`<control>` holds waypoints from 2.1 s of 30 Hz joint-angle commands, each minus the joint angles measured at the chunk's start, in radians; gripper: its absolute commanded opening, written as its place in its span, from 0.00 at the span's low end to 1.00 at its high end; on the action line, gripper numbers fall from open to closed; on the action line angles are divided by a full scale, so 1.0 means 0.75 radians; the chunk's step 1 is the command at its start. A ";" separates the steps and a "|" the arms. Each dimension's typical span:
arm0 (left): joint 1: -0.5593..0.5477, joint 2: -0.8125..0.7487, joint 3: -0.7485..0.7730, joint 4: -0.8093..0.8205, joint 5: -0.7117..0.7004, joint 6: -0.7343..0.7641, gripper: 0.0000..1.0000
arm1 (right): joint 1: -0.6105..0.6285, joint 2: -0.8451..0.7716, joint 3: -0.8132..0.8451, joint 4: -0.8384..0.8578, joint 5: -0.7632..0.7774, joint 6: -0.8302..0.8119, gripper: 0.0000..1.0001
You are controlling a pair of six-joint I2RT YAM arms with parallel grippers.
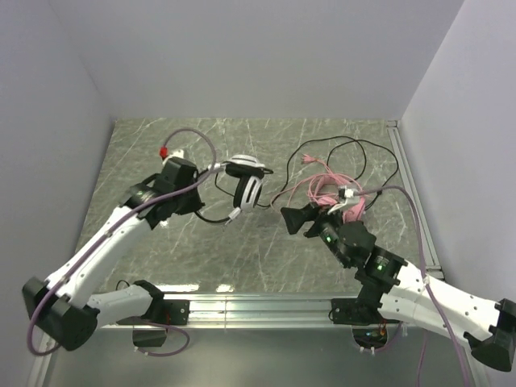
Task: Wrap the headphones
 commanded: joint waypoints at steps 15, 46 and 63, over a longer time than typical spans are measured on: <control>0.001 -0.119 0.687 -0.238 0.253 0.197 0.00 | -0.011 0.256 -0.049 0.674 -0.365 -0.763 0.87; 0.001 -0.094 0.877 -0.383 0.272 0.238 0.00 | -0.215 1.257 0.595 0.855 -0.733 -1.089 0.81; 0.001 -0.082 0.828 -0.316 0.278 0.219 0.00 | -0.217 1.210 0.516 0.781 -0.968 -0.919 0.00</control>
